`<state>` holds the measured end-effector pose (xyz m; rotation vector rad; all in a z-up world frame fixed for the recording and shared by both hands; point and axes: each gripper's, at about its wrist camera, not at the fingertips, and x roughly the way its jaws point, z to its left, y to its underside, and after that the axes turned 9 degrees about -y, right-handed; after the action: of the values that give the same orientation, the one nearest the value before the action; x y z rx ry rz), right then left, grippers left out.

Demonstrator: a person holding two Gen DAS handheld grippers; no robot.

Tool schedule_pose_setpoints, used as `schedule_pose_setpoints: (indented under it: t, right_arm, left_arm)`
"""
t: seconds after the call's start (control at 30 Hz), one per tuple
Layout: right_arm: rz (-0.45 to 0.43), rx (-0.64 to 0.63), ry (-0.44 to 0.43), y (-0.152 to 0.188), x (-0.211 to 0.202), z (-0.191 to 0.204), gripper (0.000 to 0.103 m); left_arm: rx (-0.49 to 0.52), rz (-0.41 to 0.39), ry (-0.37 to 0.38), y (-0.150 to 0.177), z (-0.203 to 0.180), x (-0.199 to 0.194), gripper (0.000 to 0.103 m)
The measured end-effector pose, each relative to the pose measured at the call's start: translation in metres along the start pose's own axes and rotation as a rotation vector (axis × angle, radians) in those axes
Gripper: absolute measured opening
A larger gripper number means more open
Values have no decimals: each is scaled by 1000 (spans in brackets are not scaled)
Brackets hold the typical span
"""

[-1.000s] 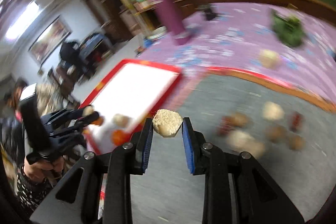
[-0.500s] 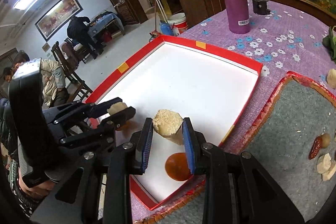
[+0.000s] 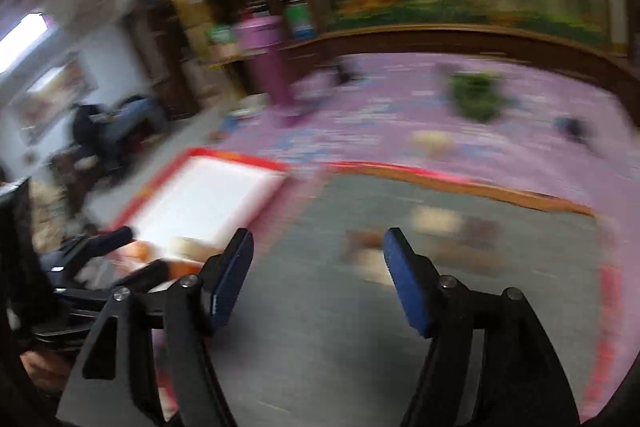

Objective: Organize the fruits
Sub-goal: 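Withdraw both grippers from the tray back over the grey mat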

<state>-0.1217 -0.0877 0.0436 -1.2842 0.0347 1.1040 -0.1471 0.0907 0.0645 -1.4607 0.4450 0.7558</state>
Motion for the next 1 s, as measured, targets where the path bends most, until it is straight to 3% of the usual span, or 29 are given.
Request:
schedule_pose_setpoints:
  t: [0.1,0.2,0.3,0.33,0.4,0.53,0.63,1.0]
  right_arm:
    - [24,52,144,20,-28,-51,72]
    - [42,78,264,38,-36,-83,75]
    - [62,91,337,44,-20,-102,79]
    - [67,100,350,46,-15,-107,81]
    - [120,138,394,50,3,-118,83]
    - [188,107,474,46,19,-120,100]
    - [185,158,452,44,13,-129,103]
    - [185,153,467,49,23,-128,103]
  left_arm:
    - [10,71,23,-2,-38,28,85]
    - [17,110,-47,-4,-63,60,85]
    - [31,143,-91,-2,-72,85,85]
    - [42,184,-83,-2,-72,92,86]
    - [22,186,-62,-3,-69,92,91]
    - [67,214,-36,-8,-74,100,103]
    - [68,223,-29,-13,-77,106,103]
    - [67,228,-32,-18,-79,110,103]
